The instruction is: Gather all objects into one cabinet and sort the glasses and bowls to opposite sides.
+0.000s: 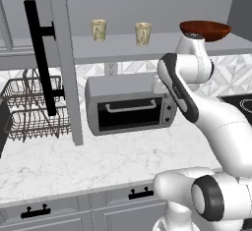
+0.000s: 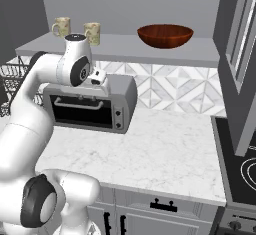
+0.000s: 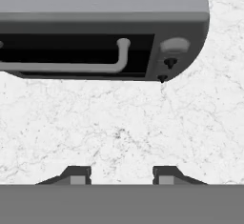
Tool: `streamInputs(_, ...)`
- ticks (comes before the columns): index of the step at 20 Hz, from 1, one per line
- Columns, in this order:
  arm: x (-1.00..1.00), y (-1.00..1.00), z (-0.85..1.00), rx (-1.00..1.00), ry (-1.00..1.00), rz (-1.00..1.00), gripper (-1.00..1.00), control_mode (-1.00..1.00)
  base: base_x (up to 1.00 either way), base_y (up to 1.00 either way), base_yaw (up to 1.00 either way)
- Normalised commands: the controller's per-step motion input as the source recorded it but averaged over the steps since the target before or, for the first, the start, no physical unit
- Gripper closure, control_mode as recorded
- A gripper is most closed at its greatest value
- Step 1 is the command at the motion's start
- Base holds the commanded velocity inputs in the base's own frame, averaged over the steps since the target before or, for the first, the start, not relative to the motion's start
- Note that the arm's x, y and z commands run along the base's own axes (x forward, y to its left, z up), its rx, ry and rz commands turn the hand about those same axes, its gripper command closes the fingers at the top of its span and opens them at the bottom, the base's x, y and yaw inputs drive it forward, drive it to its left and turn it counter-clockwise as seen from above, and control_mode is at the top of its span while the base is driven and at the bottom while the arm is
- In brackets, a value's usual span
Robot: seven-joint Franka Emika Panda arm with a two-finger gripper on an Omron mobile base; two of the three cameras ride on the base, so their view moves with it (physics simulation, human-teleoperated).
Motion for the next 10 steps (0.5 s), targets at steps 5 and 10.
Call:
streamInputs(5,-0.23,0.00,0.00,0.00,-0.02,0.00,-1.00,-1.00,0.00,0.00,0.00)
streamInputs(10,-0.92,-0.17,0.01,0.00,-0.23,-0.01,-1.00,-1.00,0.00,0.00,0.00)
